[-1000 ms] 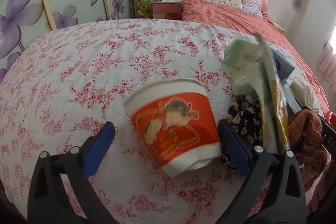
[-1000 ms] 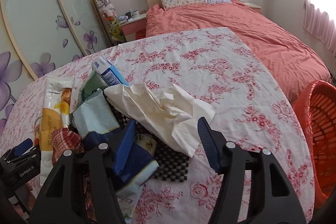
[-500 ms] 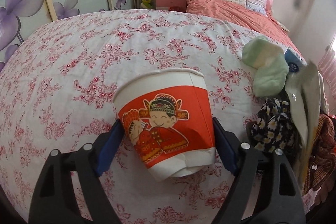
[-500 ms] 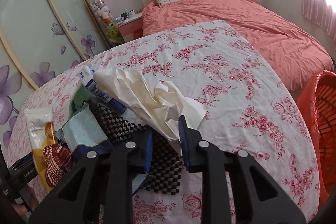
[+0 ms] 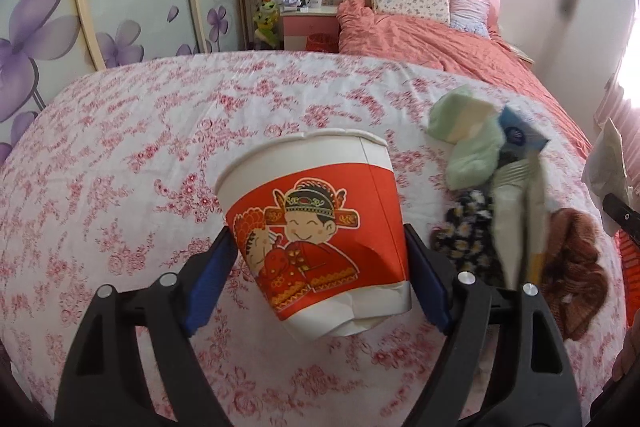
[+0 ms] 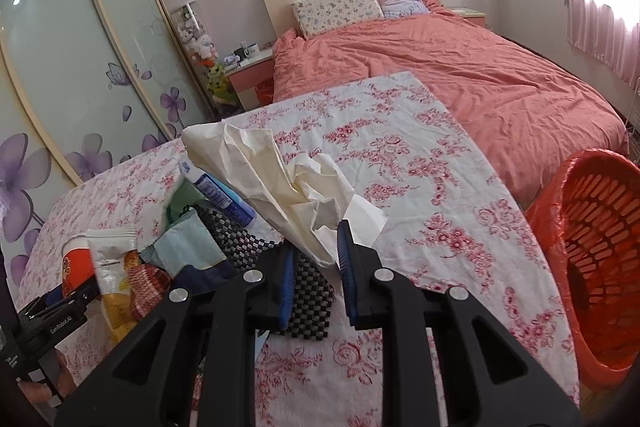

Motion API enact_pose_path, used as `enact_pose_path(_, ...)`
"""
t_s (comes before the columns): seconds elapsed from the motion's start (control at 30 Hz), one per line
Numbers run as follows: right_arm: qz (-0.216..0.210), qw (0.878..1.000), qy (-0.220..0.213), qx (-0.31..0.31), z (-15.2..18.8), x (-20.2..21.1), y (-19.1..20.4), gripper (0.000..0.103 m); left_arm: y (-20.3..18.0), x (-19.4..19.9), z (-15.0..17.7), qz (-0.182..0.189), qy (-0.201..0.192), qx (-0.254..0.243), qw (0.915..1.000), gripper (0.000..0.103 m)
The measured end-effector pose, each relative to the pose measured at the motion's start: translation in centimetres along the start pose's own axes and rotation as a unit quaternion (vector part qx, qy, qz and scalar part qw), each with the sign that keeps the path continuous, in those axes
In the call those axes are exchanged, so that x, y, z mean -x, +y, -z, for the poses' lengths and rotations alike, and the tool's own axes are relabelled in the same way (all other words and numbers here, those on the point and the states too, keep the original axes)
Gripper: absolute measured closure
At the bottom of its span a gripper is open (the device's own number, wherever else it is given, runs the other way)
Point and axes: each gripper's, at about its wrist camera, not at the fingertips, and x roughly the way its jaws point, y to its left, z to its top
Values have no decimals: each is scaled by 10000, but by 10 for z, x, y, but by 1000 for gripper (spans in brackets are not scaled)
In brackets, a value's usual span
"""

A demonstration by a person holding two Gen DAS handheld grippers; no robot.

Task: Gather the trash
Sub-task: 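Grasp the red-printed paper cup with the left gripper while the right gripper grasps the tissue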

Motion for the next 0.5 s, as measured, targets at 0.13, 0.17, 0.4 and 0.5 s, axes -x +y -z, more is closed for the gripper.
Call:
enact_pose_path(0.13, 7, 9999, -114, -44, 1, 17, -5, 83, -11, 25, -2, 95, -140, -111, 9998, 24)
enact_pose_path(0.17, 7, 9999, -139, -61, 0, 21, -8, 83, -15, 32, -3, 139, -178, -144, 9996, 24)
enact_pose_path(0.4, 95, 9991, -312, -259, 3, 52, -32, 83, -44, 73, -4, 376, -380, -370, 9979, 24)
enact_pose_path(0.5, 178, 9984, -390, -355, 6, 63, -47, 83, -67, 90, -3, 506, -457, -553, 9961, 24)
